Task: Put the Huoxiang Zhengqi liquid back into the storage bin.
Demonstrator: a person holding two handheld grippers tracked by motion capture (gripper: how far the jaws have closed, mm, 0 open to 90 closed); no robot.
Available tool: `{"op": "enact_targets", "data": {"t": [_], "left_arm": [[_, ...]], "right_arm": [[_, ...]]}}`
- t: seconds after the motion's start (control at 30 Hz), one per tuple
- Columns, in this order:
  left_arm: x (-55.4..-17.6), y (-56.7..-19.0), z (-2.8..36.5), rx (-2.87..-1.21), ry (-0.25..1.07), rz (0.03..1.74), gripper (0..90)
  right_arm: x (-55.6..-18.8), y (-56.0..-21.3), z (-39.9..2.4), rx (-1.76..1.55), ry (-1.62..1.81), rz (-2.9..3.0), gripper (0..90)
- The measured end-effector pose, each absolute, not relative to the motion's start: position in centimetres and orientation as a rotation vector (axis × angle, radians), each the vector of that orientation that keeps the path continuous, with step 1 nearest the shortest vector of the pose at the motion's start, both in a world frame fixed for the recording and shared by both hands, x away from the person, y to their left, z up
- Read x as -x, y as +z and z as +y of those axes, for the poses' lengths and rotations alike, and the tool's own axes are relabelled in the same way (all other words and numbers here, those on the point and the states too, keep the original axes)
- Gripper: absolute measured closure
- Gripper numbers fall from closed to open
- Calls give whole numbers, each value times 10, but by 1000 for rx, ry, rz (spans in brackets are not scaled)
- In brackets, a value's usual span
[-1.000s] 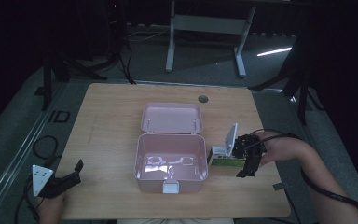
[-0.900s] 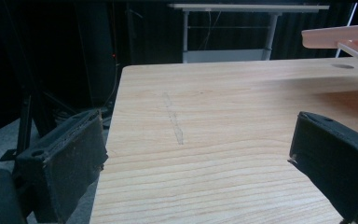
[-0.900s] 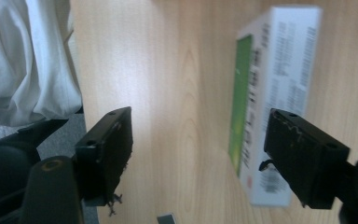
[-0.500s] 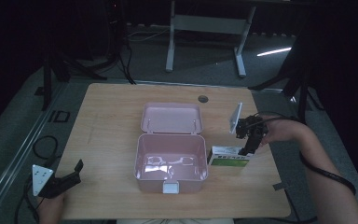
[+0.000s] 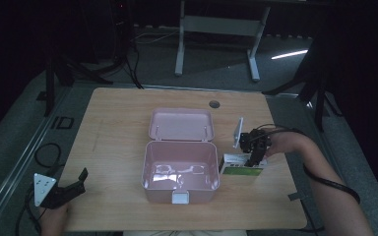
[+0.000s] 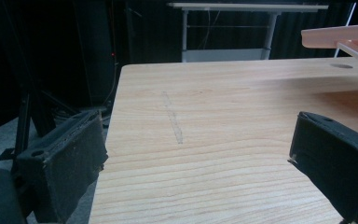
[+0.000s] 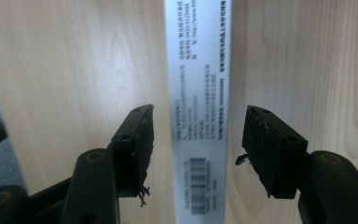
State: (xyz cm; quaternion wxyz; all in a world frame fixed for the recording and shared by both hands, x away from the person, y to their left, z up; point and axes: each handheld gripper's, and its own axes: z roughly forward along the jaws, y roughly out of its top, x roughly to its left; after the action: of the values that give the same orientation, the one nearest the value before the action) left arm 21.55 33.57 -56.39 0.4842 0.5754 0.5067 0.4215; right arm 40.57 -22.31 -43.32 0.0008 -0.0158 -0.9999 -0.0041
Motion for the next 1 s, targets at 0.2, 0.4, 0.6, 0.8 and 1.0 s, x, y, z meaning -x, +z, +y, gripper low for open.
{"op": "enact_targets", "data": {"t": [0.2,0.4,0.6,0.8,1.0], "left_arm": [[-215,-564,336,-1401,1026,1234,38],[-215,-564,336,-1402,1028,1234,38],[-216,-564,335,-1403,1030,1236,38],[-216,-564,335,-1401,1029,1237,38],[-215,-564,335,-1400,1033,1237,38]], "right_arm": [[-406,-444,-220,44,7,-3140,491],[-404,-453,-217,42,19,-3145,533],[-403,-458,-215,55,46,-3148,601],[-402,-457,-212,54,104,-3130,618],[-399,-450,-213,69,112,-3117,618]]}}
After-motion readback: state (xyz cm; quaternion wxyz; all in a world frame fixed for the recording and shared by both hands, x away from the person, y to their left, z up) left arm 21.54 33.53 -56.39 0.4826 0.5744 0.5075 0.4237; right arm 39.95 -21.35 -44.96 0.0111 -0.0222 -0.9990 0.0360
